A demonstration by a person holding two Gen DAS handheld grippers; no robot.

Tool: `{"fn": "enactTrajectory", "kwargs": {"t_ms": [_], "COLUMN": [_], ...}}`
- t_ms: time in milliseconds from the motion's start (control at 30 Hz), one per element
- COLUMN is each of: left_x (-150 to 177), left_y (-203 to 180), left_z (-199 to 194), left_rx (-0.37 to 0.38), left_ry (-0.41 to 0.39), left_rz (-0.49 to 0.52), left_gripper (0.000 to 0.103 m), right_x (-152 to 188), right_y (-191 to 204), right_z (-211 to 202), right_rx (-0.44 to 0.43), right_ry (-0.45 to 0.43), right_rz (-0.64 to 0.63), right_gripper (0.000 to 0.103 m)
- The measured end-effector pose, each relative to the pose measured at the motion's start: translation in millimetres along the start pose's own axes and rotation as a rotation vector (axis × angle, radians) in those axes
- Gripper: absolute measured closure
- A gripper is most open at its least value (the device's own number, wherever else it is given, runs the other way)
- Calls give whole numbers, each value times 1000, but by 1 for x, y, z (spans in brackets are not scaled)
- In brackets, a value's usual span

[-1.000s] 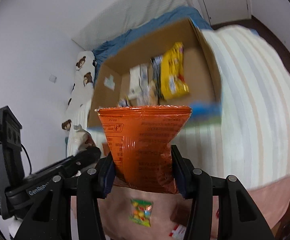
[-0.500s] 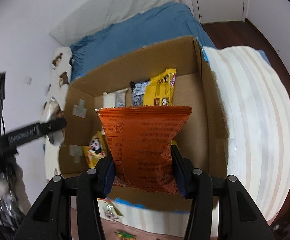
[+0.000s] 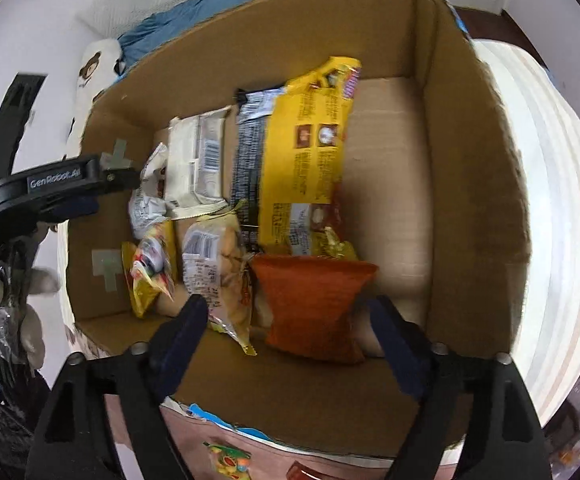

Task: Organize snacks
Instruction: 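Carry both packs over the box and open both tools to drop them, then grasp the fruit-candy bag with the left tool while the right tool grasps the red-white spicy strip pack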

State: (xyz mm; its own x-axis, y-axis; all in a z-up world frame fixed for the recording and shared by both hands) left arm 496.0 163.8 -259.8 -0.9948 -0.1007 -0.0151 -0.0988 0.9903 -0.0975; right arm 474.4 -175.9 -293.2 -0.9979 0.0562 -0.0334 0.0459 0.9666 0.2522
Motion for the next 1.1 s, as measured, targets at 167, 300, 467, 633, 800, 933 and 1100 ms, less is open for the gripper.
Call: {"fn": "enactTrajectory", "kwargs": {"t_ms": [167,300,467,633,800,933,1100], "left_x": [7,18,36,71,107,127,157], "left_y": [-2,-6,-13,-25,-26,-22,-18], "left_z": [-6,-19,-53,-88,-124,-147,-173], "left_rx": [3,5,-8,-1,-14,-24,-28], "left_ry": [-8,-45,-145,-239,-344,-413,-475], "left_rz": [4,16,43,80,99,99,97], "left_gripper": [15,15,15,15,15,15,15], "right_x": [-1,-4,0,11,28,46,70], "right_y": [8,7,2,6,11,16,24], "right_z": [-4,-9,-24,-45,-72,-94,-121], "right_rx": [41,51,58,73,87,106,108], "right_ry": [-24,-46,-83,-143,-222,-291,-361], "right_rz": [-16,-1,19,-2,-22,-51,-78], "right_gripper": [4,4,3,3,3,3,3]}}
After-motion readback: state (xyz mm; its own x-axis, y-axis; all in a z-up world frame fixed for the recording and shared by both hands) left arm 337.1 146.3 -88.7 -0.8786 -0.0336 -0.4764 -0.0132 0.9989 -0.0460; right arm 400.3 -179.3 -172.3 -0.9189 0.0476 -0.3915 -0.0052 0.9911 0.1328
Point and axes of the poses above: each gripper's, at about its wrist camera, not at the fingertips, and z roughly the way its jaws point, y to its left, x to its underside, the point moved 8 cm from there along z, roughly the way its jaws point, and after that the axes turned 1 degree about z, right-handed, at the moved point
